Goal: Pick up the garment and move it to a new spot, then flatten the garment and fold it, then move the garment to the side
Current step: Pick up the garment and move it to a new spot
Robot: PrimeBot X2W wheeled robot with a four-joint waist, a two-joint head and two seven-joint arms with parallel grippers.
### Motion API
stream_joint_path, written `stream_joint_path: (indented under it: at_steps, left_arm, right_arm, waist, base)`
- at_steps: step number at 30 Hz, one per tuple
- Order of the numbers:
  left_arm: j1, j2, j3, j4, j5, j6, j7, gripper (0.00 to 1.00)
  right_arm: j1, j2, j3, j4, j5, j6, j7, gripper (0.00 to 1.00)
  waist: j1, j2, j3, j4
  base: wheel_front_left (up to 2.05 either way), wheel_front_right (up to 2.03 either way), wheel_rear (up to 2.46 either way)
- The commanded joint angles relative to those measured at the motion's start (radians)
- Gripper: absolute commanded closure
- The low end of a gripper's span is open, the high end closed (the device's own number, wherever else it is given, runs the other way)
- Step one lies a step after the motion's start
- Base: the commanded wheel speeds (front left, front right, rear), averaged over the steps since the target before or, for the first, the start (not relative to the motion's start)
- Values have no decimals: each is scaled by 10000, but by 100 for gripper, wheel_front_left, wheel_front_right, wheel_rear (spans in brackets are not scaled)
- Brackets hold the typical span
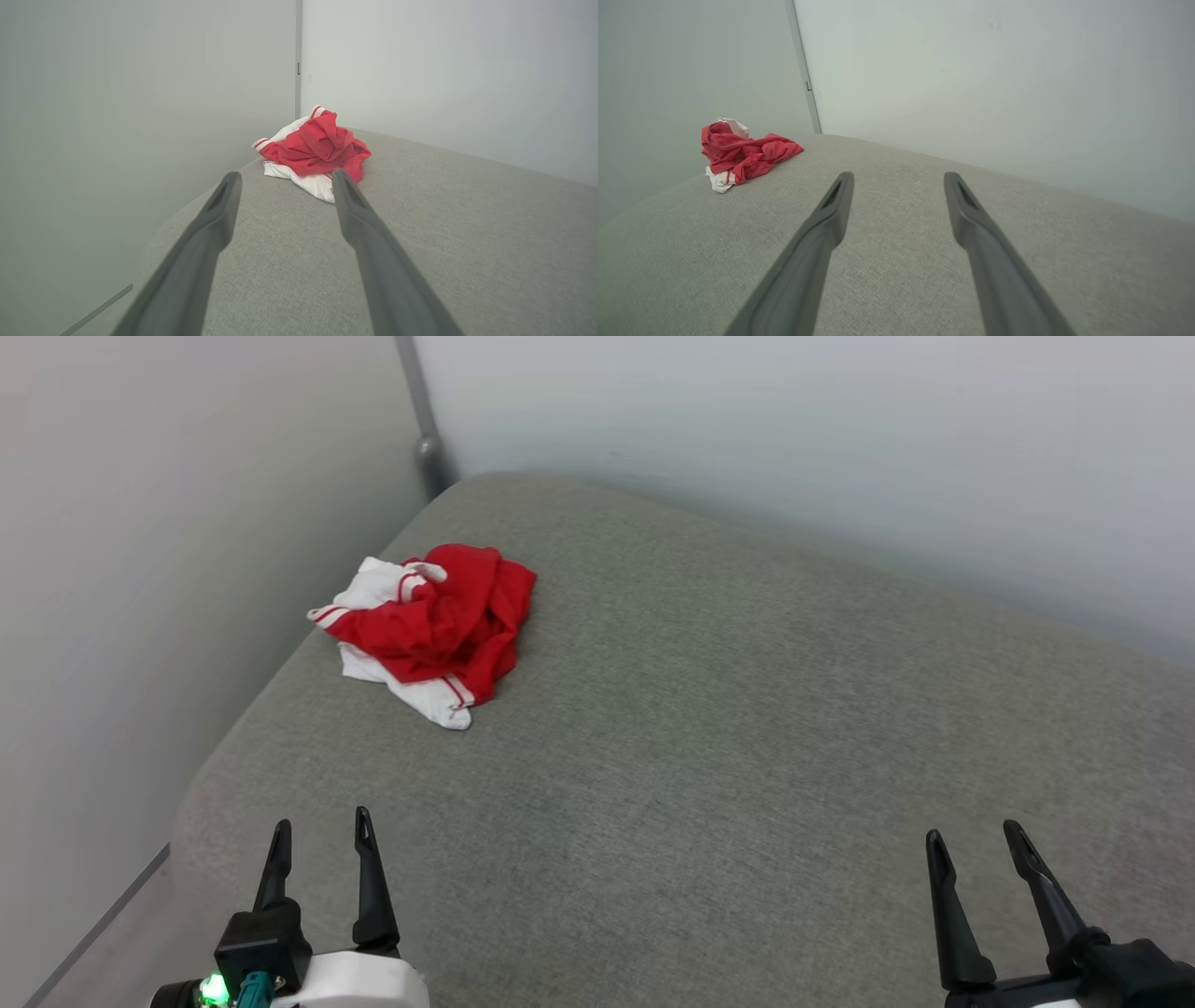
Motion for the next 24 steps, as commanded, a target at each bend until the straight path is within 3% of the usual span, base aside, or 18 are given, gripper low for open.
stream_joint_path:
  at_steps: [1,10,13,24]
  left_arm:
    - [34,-14,47,-23,-60,50,-28,0]
    - [-185,-11,342,-40,-331,-76,-28,0]
    - [-608,30,751,32,-285,-344,-28,0]
    - [-4234,1664,2352,1230,-479,-1386,-21,0]
  right_arm:
    - [56,16,4,-24,-96,-3,-25,0]
    - [-58,15,31,-55,-162,-3,-25,0]
    - [-122,16,33,-124,-240,-3,-25,0]
    - [-858,15,-37,-379,-634,-3,-25,0]
  waist:
    - [0,0,35,197]
    - [0,0,225,192]
    - [0,0,438,56]
    - [0,0,1727,-679]
  base:
    - [0,0,0]
    - [0,0,0]
    - [0,0,0]
    - [0,0,0]
